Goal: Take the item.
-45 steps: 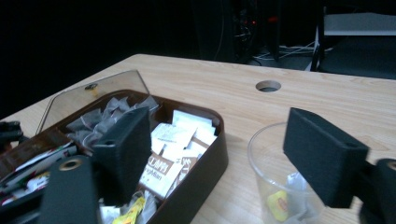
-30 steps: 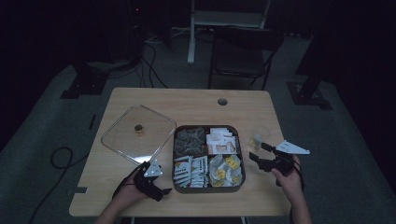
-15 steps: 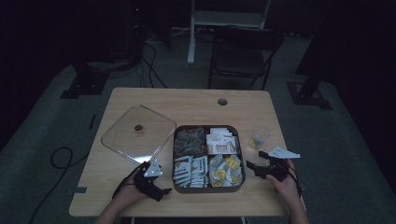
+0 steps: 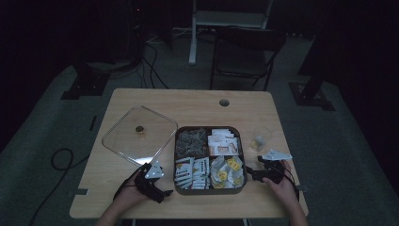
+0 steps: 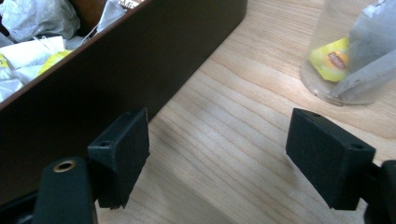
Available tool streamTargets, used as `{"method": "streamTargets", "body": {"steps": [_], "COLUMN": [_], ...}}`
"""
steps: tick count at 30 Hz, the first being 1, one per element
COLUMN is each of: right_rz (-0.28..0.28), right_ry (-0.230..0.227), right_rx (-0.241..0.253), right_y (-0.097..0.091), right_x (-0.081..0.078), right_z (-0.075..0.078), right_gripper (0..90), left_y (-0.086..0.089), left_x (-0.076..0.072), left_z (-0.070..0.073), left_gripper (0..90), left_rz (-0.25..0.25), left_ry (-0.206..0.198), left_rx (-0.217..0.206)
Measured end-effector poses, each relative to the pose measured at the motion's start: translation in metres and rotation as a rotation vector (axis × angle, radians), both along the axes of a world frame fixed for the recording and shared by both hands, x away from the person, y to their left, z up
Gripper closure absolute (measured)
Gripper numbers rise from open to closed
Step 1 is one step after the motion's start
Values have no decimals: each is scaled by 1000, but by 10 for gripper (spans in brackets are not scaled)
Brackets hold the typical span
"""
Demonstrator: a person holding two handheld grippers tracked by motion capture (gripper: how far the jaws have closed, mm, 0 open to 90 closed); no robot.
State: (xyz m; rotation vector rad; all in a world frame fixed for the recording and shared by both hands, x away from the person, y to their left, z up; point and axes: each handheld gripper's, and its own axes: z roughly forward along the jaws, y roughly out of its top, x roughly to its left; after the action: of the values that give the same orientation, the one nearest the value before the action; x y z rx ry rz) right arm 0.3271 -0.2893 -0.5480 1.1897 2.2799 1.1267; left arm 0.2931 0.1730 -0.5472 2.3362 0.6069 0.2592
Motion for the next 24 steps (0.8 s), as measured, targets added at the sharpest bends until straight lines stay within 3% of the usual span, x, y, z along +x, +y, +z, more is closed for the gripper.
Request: {"method": "streamTargets", "body": {"steps": [4, 12, 24], "right_rz": [20, 53, 16], "right_ry": [26, 12, 23], "right_rx": [-37, -81, -90], "right_y": [3, 8, 9], "right_x": [0, -3, -3], "right_z": [-1, -2, -2], "right_gripper": [204, 190, 131], "left_y": [0, 0, -1], "left_x": [0, 0, -1], "left_z": [0, 0, 0], "left_gripper": [3, 3, 3], "left_rz": [0, 0, 16], "left_ry": [0, 0, 1], "left_rx": [0, 0, 1]}}
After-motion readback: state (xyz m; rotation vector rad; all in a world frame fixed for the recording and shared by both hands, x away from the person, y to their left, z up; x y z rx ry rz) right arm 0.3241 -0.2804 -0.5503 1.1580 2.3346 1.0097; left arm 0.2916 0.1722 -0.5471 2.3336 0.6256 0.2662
